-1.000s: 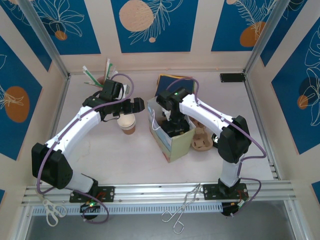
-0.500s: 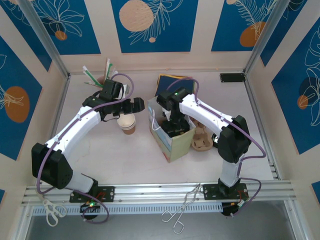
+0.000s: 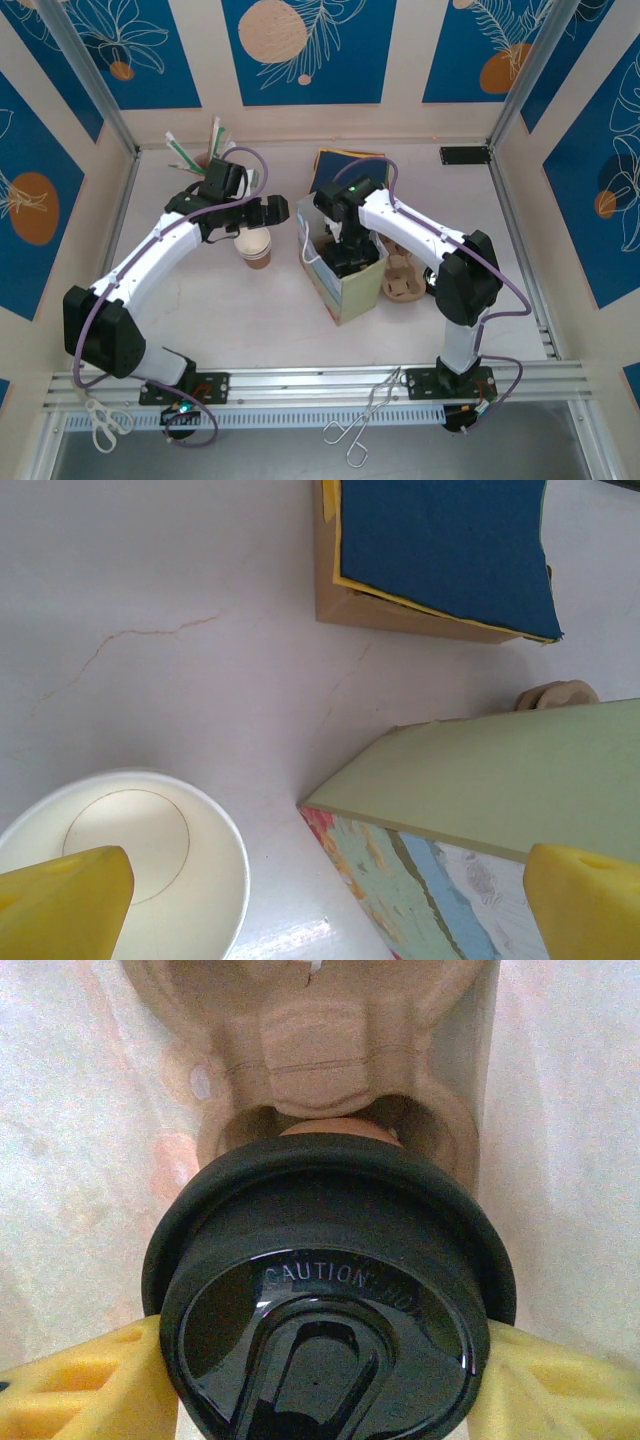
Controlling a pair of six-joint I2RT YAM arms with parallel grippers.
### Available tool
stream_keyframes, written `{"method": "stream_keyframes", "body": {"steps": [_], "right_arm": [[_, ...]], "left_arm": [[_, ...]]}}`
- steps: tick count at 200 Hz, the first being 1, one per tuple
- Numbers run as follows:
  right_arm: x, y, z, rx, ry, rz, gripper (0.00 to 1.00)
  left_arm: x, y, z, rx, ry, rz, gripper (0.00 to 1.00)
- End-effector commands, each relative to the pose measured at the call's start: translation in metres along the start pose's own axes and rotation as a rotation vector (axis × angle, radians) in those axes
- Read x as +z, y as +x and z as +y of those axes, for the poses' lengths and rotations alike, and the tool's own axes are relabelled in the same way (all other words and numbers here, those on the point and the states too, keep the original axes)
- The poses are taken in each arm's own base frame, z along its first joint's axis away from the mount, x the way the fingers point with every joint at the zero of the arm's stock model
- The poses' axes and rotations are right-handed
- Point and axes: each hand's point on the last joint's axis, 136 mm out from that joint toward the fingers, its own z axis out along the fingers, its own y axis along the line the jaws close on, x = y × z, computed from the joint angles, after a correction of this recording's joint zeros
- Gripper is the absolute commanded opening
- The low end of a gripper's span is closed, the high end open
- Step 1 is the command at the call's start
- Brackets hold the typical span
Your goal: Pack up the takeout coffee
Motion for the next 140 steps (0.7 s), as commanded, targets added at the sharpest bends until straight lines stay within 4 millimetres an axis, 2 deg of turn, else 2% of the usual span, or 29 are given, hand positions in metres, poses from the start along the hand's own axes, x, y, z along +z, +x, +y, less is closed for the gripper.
{"method": "stream_keyframes", "body": {"steps": [1,66,140], "right_arm": [[0.009,0.005,-0.003,0.013,-0.005,0.040,0.64],[0.019,0.000,-0.004,0.015,-0.005,0.050,0.64],[0.019,0.000,-0.004,0.018,-0.011,0.050,0.64]], "left_arm": [[-0.006,-0.007,-0.002,0.007,0.014,-0.007,1.00],[-0.008,-0.006,-0.002,0.008,0.012,-0.008,1.00],[-0.008,-0.007,-0.002,0.008,0.010,-0.008,1.00]]}}
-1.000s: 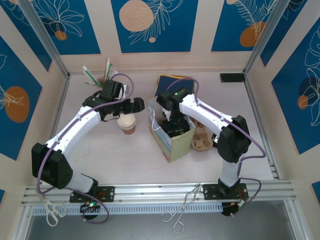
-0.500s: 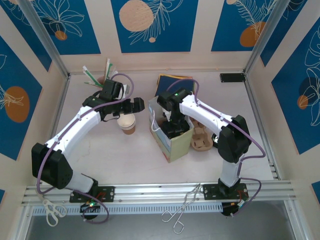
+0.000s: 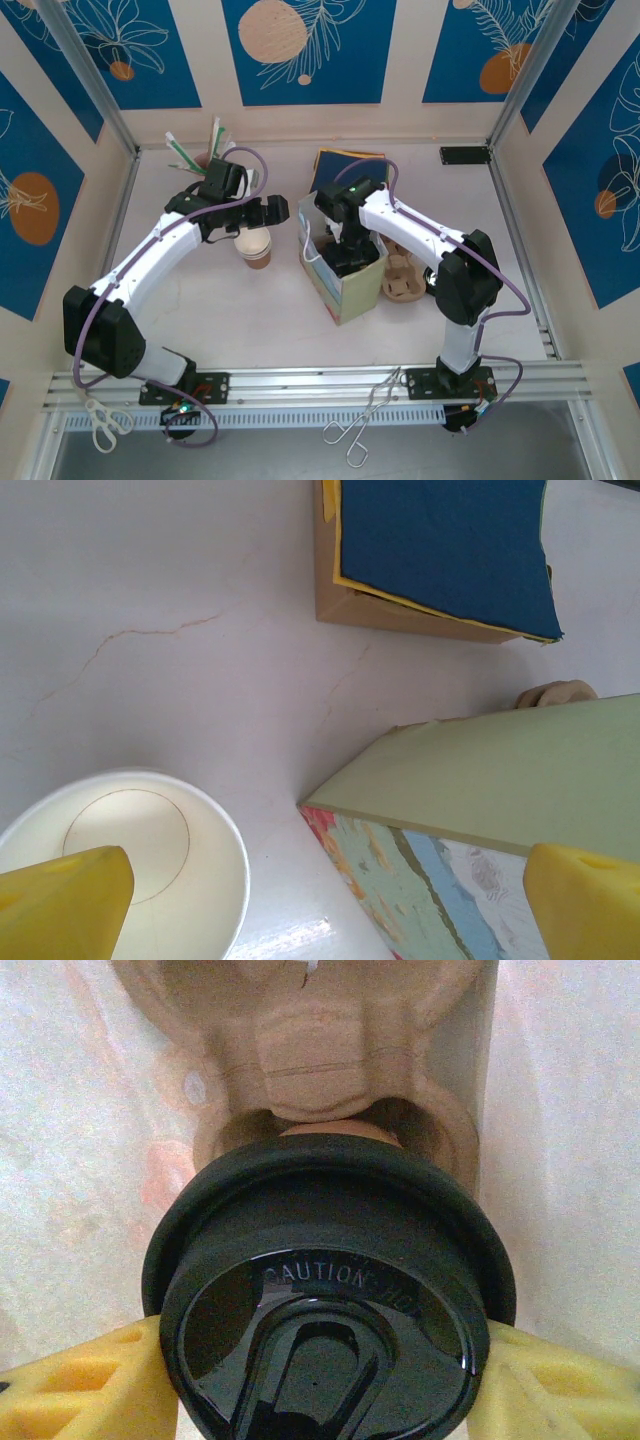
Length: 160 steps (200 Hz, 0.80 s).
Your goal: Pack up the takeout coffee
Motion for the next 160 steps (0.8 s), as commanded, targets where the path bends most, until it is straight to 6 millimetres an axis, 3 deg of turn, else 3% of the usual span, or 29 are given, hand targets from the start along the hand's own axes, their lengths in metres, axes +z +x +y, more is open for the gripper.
{"method": "stream_keyframes", "body": {"steps": [1,160], "right_arm": [[0.0155,0.0020,-0.0027,0.011,-0.003,0.047,0.64],[0.0182,-0.0005,-0.0023,0.014,-0.008,0.049,0.64]], "left_arm": [[-0.0081,-0.0069,-0.0020,0.008,0.011,-0.008,1.00],[-0.0096,-0.0085,-0.0036,0.012,0.015,-0.010,1.00]]}}
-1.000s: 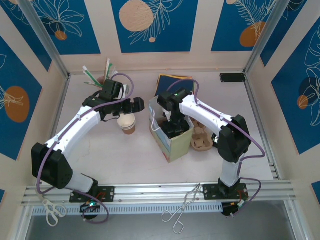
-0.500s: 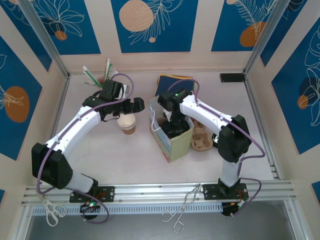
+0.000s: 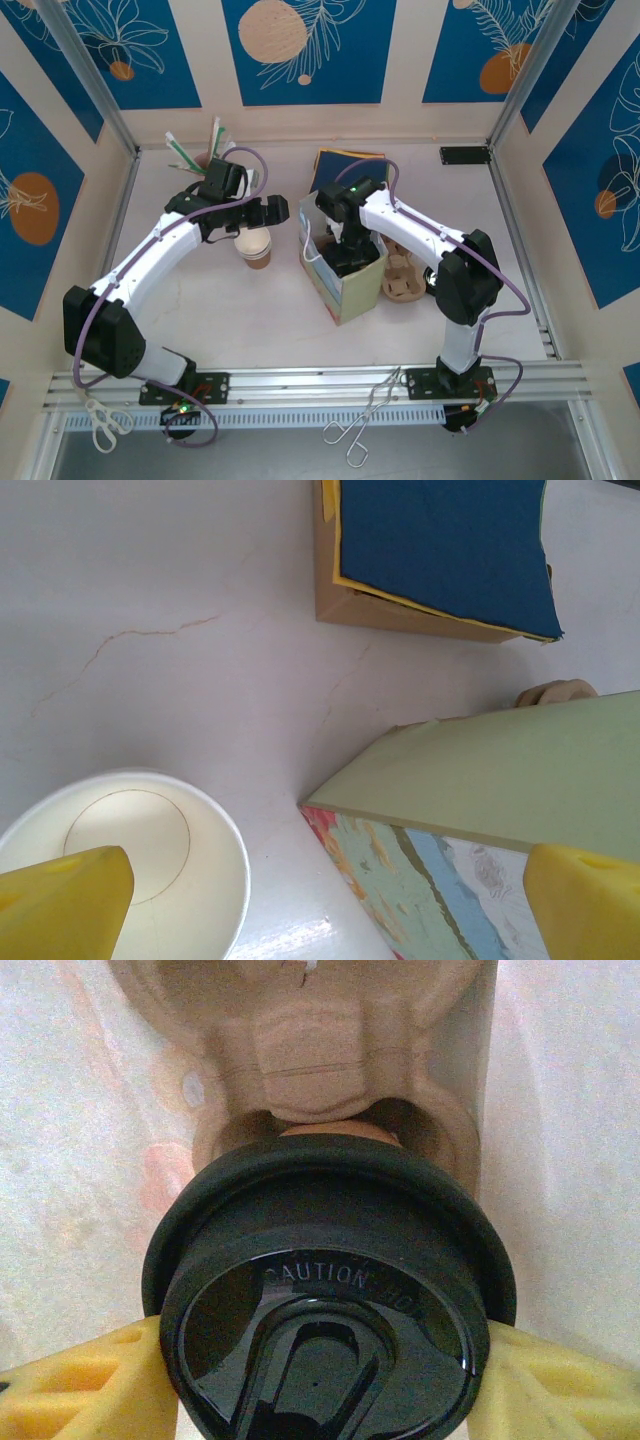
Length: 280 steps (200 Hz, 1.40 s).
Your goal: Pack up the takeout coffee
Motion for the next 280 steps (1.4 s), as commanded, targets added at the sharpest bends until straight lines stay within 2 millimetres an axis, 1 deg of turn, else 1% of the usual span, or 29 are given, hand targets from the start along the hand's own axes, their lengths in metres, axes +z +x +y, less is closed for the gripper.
{"method": "stream_keyframes", "body": {"steps": [1,100,280], "right_arm": [[0.017,0.000,-0.002,0.009,-0.001,0.047,0.64],[0.043,-0.001,-0.004,0.023,-0.004,0.086,0.64],[0.038,0.000,-0.007,0.031,-0.004,0.076,0.64]], "left_arm": [[-0.009,-0.008,-0.004,0.008,0.016,-0.010,1.00],[-0.010,-0.008,-0.002,0.010,0.009,-0.009,1.00],[-0.009,-0.007,-0.002,0.007,0.010,-0.009,1.00]]}}
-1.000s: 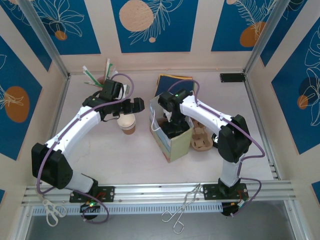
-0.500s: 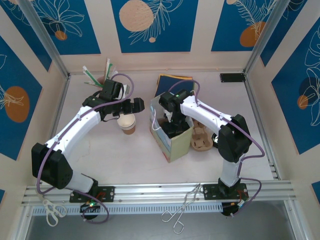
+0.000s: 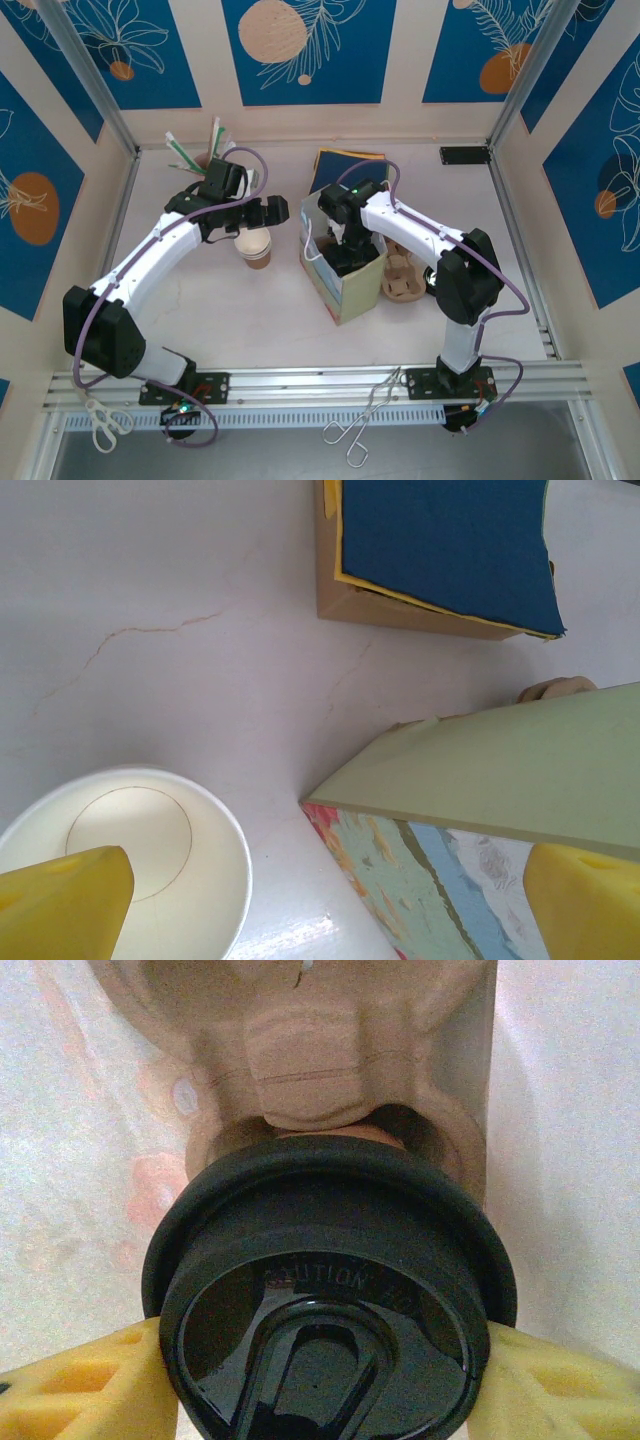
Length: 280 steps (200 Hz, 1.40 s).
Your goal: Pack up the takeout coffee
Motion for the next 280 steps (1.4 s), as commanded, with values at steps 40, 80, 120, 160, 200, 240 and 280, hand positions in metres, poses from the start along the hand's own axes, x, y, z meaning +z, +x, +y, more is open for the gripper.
{"method": "stream_keyframes", "body": {"steps": [40,80,120,160,200,240,280], "right_arm": [[0.027,0.000,-0.006,0.019,0.020,0.063,0.64],[0.028,-0.001,-0.007,0.020,0.020,0.063,0.64],[0.030,-0.001,-0.007,0.018,0.020,0.065,0.64],[0.036,-0.003,-0.007,0.021,0.016,0.072,0.64],[0.049,-0.001,-0.009,0.029,0.014,0.092,0.64],[0.052,-0.001,-0.010,0.034,0.013,0.098,0.64],[0.049,-0.001,-0.011,0.035,0.014,0.093,0.64]], "left_arm": [[-0.010,-0.008,-0.002,0.005,0.012,-0.015,1.00],[-0.010,-0.009,-0.002,0.006,0.014,-0.017,1.00],[-0.010,-0.009,-0.003,0.007,0.012,-0.016,1.00],[-0.011,-0.009,-0.003,0.007,0.013,-0.015,1.00],[-0.013,-0.009,-0.004,0.011,0.013,-0.017,1.00],[-0.015,-0.010,-0.005,0.012,0.017,-0.018,1.00],[-0.021,-0.008,-0.006,0.021,0.020,-0.015,1.00]]}}
